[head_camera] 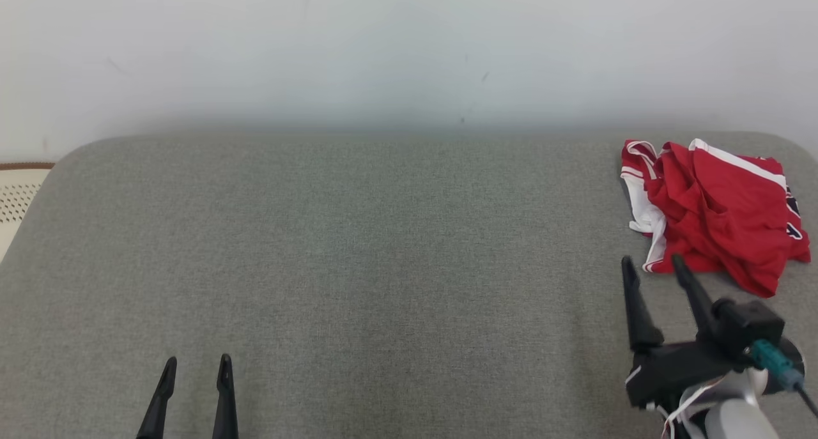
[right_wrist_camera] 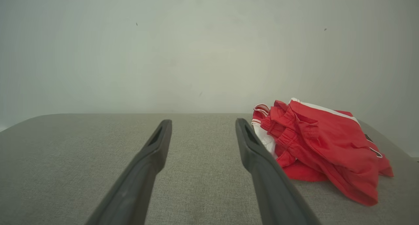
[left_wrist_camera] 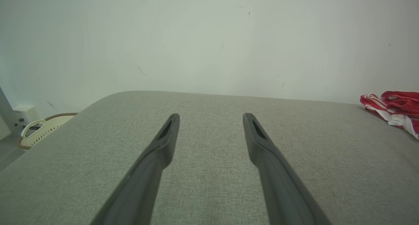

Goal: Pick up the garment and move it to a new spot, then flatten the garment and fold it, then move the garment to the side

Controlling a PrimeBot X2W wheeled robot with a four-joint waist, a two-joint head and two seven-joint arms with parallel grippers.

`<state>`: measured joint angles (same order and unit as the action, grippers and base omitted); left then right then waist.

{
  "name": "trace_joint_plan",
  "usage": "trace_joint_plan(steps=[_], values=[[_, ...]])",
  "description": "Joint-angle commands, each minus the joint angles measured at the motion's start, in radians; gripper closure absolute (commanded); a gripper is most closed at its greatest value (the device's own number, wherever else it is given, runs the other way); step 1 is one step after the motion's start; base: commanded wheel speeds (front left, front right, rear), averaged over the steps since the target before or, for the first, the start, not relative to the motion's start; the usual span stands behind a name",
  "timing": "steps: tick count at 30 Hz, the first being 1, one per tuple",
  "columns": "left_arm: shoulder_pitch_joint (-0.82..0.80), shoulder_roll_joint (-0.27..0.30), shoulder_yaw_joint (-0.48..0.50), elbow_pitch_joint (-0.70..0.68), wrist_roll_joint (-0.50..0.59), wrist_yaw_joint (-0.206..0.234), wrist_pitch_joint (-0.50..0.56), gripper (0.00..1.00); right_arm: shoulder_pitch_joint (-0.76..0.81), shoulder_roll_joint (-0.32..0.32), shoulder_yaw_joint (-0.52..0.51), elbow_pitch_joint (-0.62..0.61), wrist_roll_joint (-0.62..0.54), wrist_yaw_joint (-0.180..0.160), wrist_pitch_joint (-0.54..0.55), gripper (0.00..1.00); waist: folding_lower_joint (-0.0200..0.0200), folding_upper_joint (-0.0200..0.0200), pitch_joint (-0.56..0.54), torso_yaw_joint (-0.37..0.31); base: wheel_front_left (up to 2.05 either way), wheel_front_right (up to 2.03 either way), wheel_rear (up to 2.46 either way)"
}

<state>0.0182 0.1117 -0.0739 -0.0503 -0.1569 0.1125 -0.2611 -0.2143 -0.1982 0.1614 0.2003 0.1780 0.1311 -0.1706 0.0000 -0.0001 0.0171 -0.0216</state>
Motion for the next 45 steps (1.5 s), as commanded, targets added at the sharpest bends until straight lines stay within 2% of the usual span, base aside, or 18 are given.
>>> trace_joint_plan(steps=[1,7,18,45], values=[[0.014,-0.003,0.005,0.004,-0.009,0.004,-0.005,0.00,0.023,0.007,0.001,-0.019,-0.010,-0.001,0.007,0.00,0.0000,0.0001,-0.008,-0.006,0.00,0.00,0.00],[0.025,-0.003,-0.005,0.014,-0.011,0.003,-0.005,0.00,0.146,0.070,-0.034,-0.136,-0.052,-0.001,0.040,0.00,0.0000,0.0001,-0.023,-0.007,0.00,0.00,0.00],[0.041,0.000,0.000,0.002,-0.020,0.005,-0.005,0.00,0.256,0.136,-0.073,-0.204,-0.073,-0.001,0.042,0.00,0.0000,0.0001,-0.041,-0.012,0.00,0.00,0.00],[0.038,0.025,-0.018,0.012,-0.028,0.009,0.003,0.00,0.266,0.149,-0.052,-0.198,-0.080,-0.001,0.053,0.00,0.0000,0.0001,-0.037,-0.012,0.00,0.00,0.00]])
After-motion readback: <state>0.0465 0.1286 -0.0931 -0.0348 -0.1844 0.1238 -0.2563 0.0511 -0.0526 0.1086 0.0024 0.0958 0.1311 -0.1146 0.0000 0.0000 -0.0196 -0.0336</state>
